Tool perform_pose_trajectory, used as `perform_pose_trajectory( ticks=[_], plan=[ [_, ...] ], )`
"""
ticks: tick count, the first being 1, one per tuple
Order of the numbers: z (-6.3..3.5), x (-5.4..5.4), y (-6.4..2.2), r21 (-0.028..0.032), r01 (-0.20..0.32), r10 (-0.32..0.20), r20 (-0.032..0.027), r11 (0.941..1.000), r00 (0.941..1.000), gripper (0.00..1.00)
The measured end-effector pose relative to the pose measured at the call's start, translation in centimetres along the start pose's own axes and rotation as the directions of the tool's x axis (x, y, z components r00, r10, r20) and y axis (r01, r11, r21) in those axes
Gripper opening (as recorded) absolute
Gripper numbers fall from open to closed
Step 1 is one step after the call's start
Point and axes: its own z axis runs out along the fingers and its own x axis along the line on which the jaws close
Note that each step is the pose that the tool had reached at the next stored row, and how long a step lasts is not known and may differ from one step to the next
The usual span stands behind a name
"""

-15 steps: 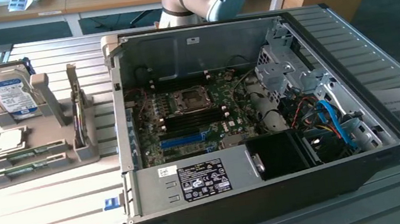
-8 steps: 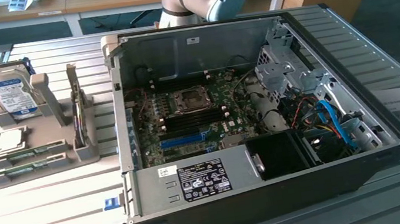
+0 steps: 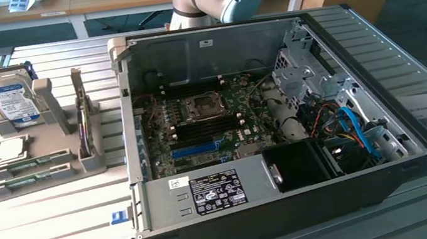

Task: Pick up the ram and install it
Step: 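Pick up the ram and move it above insertion slot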

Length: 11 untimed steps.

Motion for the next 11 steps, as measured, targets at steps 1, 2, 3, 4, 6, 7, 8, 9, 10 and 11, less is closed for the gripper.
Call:
perform_pose_trajectory(
  ticks=[1, 2, 3, 4, 6, 7, 8, 9, 10, 11],
  plan=[
    [0.00, 0.00, 0.00, -0.0004, 0.018, -0.018, -0.0009, 0.9998, 0.9998, 0.10],
    [0.00, 0.00, 0.00, -0.0009, 0.037, -0.037, -0.0017, 0.9993, 0.9993, 0.10],
    [0.01, 0.00, 0.00, -0.0013, 0.055, -0.055, -0.0025, 0.9985, 0.9985, 0.10],
    [0.01, 0.00, 0.00, -0.0018, 0.073, -0.073, -0.0033, 0.9973, 0.9973, 0.10],
    [0.02, 0.00, 0.00, -0.0028, 0.109, -0.109, -0.0048, 0.9941, 0.9941, 0.10],
    [0.02, 0.00, 0.00, -0.0033, 0.126, -0.127, -0.0055, 0.9920, 0.9920, 0.10],
    [0.03, 0.00, 0.00, -0.0039, 0.146, -0.146, -0.0064, 0.9893, 0.9893, 0.10],
    [0.03, 0.00, 0.00, -0.0044, 0.164, -0.164, -0.0072, 0.9865, 0.9865, 0.10],
    [0.04, 0.00, 0.00, -0.0050, 0.181, -0.181, -0.0079, 0.9834, 0.9834, 0.10],
    [0.04, 0.00, 0.00, -0.0055, 0.199, -0.199, -0.0086, 0.9800, 0.9800, 0.10]
  ],
)
